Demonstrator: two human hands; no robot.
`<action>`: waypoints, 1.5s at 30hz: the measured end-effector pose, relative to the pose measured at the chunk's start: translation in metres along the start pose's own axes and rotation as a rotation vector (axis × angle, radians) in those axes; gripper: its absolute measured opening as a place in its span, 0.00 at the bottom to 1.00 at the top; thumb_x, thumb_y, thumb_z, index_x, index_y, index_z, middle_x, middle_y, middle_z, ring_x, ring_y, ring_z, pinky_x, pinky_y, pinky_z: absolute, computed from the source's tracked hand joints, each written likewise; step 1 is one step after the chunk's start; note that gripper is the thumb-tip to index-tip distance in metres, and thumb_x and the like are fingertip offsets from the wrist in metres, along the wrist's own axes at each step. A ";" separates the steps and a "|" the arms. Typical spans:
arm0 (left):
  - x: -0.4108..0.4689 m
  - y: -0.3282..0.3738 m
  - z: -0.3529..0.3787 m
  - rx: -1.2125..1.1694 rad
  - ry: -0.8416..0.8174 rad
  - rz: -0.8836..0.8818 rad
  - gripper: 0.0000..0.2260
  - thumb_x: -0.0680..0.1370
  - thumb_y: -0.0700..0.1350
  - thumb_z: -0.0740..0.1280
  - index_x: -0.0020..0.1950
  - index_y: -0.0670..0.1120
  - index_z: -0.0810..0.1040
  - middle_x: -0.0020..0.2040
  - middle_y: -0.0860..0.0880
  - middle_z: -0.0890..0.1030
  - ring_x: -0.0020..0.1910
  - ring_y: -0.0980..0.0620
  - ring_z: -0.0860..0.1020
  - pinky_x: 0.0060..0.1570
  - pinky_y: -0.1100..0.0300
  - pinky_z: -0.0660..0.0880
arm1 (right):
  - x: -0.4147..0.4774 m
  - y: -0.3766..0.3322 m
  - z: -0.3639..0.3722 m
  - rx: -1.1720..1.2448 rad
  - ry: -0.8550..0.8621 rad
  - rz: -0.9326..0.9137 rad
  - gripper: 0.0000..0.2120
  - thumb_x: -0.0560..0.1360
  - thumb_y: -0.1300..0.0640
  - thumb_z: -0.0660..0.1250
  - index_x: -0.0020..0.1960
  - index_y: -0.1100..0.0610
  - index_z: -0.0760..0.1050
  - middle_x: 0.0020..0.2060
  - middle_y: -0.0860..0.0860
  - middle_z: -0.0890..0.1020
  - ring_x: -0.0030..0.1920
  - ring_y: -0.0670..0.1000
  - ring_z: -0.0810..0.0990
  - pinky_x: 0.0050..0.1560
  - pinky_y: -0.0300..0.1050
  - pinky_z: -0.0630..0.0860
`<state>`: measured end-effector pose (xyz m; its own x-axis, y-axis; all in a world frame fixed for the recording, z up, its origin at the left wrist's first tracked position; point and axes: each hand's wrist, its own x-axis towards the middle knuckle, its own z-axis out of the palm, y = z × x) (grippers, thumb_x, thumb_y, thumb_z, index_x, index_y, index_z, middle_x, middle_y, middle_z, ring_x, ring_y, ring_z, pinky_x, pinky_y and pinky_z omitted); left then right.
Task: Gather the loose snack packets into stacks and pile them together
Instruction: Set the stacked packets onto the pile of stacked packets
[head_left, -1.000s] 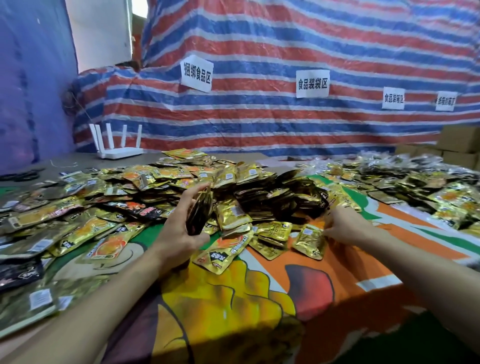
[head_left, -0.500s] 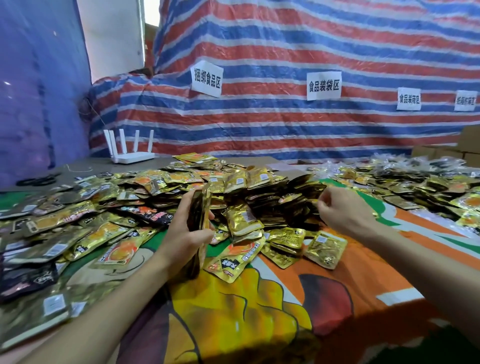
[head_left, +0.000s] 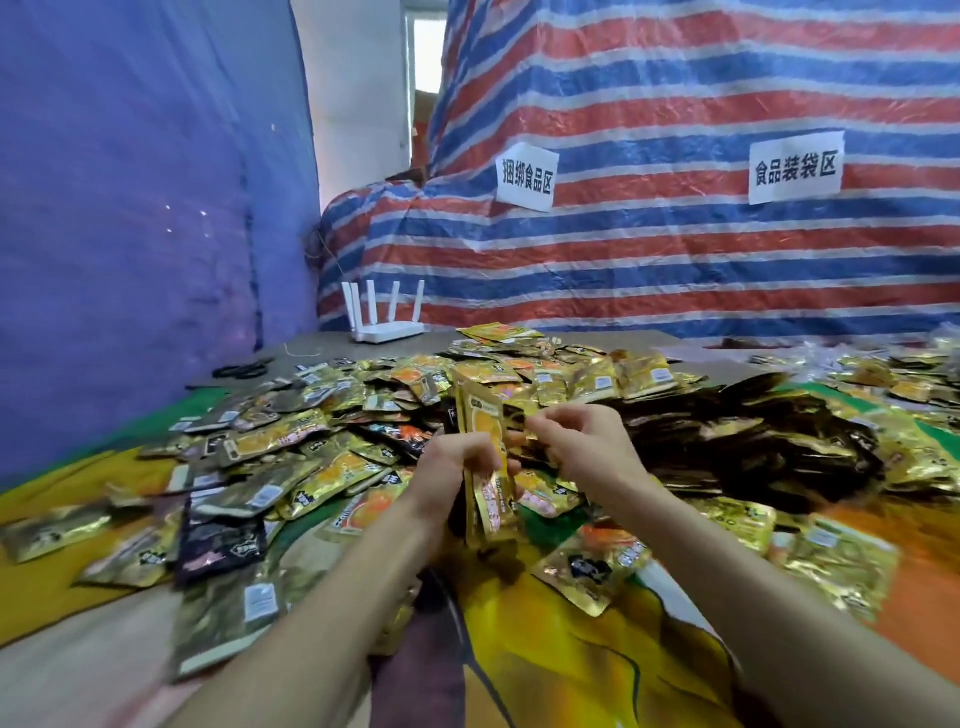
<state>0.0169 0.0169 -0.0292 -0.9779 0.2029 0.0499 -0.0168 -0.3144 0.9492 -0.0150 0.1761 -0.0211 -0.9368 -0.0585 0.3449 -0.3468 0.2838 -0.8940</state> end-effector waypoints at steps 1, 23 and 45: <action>0.001 0.000 -0.003 -0.013 0.007 -0.003 0.15 0.69 0.36 0.60 0.26 0.44 0.81 0.30 0.45 0.78 0.29 0.47 0.77 0.33 0.58 0.75 | 0.001 0.006 0.002 -0.030 0.020 -0.005 0.08 0.80 0.54 0.69 0.44 0.54 0.83 0.34 0.46 0.84 0.35 0.43 0.79 0.35 0.36 0.73; 0.002 0.002 -0.013 -0.211 -0.311 -0.062 0.24 0.61 0.38 0.67 0.56 0.36 0.76 0.44 0.39 0.77 0.41 0.41 0.77 0.42 0.52 0.77 | 0.000 0.018 -0.014 0.134 -0.182 0.041 0.13 0.82 0.59 0.64 0.40 0.56 0.78 0.30 0.48 0.78 0.32 0.45 0.75 0.34 0.38 0.68; 0.010 -0.006 -0.003 -0.199 0.033 -0.080 0.18 0.68 0.39 0.62 0.55 0.36 0.82 0.41 0.42 0.77 0.38 0.44 0.76 0.44 0.52 0.74 | -0.007 0.008 -0.018 0.502 -0.270 0.040 0.23 0.78 0.67 0.69 0.72 0.54 0.74 0.61 0.58 0.83 0.46 0.59 0.87 0.36 0.48 0.83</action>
<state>0.0066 0.0179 -0.0355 -0.9781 0.2049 -0.0365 -0.1322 -0.4763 0.8693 -0.0106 0.1955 -0.0254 -0.9054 -0.3179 0.2813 -0.2281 -0.1946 -0.9540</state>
